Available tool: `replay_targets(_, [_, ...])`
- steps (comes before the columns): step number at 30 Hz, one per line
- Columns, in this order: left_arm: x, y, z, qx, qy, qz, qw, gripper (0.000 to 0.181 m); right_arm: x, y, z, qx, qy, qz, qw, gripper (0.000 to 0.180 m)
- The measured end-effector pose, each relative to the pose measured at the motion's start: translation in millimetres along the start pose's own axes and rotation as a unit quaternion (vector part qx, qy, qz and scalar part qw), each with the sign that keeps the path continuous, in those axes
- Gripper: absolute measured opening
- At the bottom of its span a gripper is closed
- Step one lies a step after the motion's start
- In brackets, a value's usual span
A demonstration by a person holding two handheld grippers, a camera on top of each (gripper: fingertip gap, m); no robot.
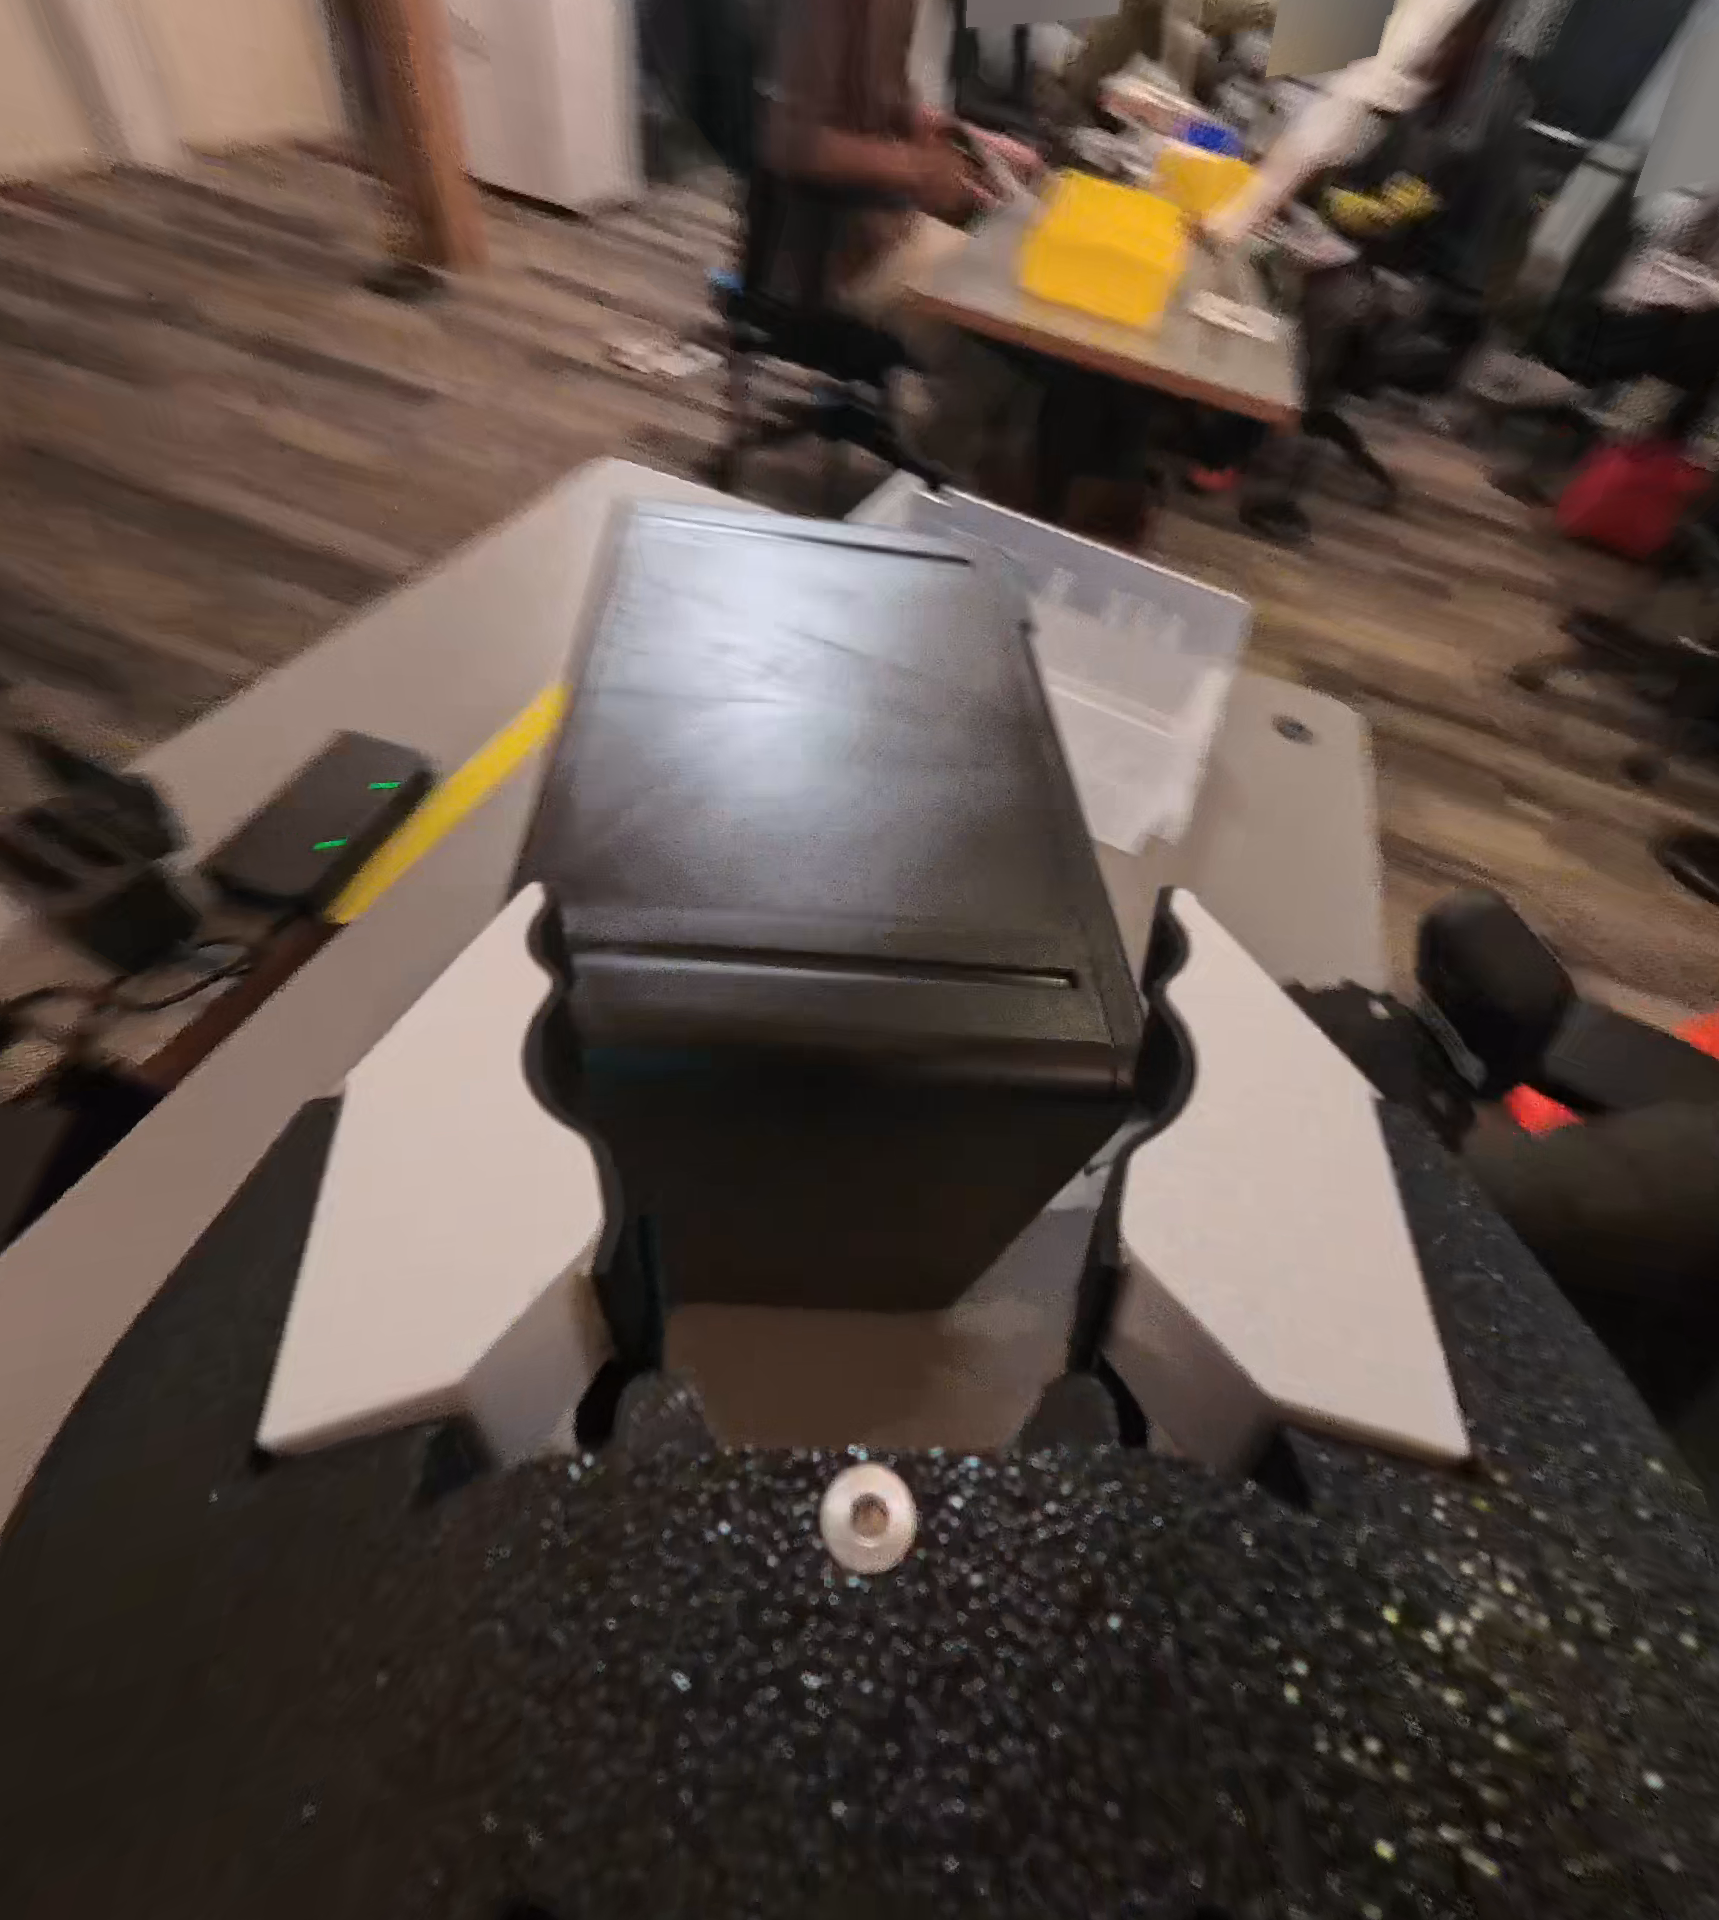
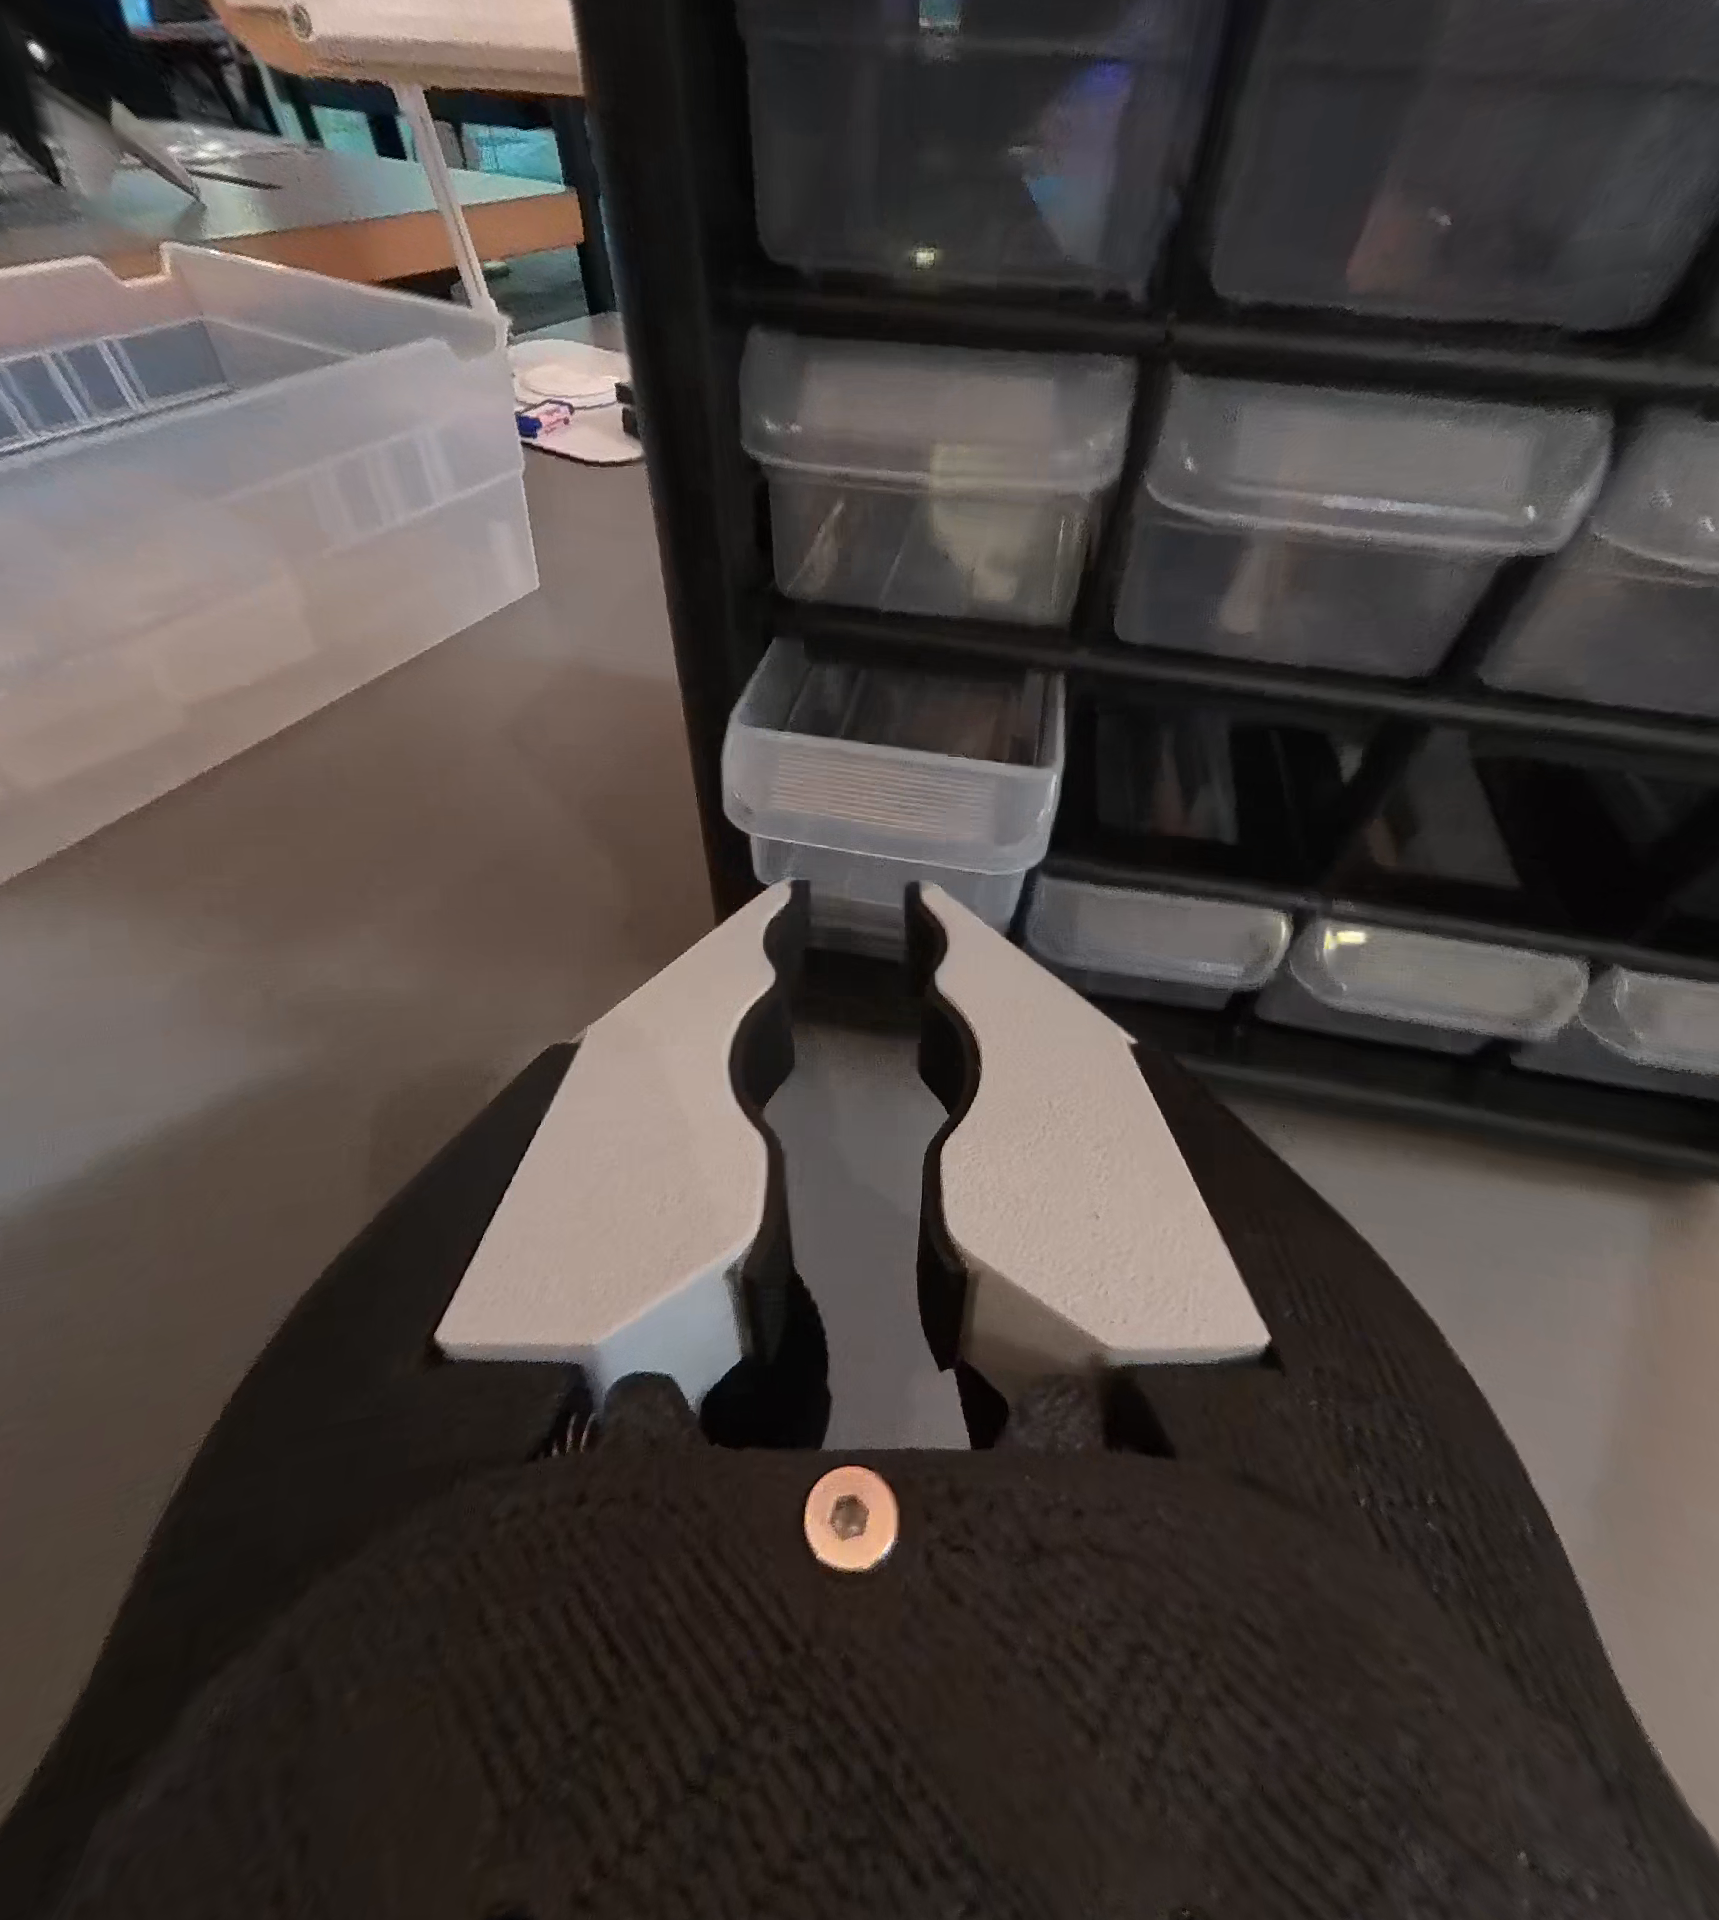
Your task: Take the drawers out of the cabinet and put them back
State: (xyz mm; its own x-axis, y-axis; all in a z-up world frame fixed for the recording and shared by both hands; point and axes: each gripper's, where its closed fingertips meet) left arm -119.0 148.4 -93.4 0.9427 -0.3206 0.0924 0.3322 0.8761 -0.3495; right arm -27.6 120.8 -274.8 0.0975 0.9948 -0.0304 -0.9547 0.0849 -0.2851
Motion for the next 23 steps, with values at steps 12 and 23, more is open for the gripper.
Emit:
replay_targets(12, [17, -139, -45, 0.069, 0.039, 0.241, 0.967, 0.079, -4, 49, 21, 0.007, -0.012, 0.017, 1.0, 0.003])
replay_targets(23, [-80, -199, -139, -0.131, 0.098, 0.449, 0.879, 0.058, -20, 58, 25, 0.033, -0.16, 0.037, 0.986, 0.058])
Point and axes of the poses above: each gripper's, where its closed fingertips meet, y out along the fingers, z out of its top, x = y × z across the jaws, and after that the axes turned 11 degrees about z, right-handed
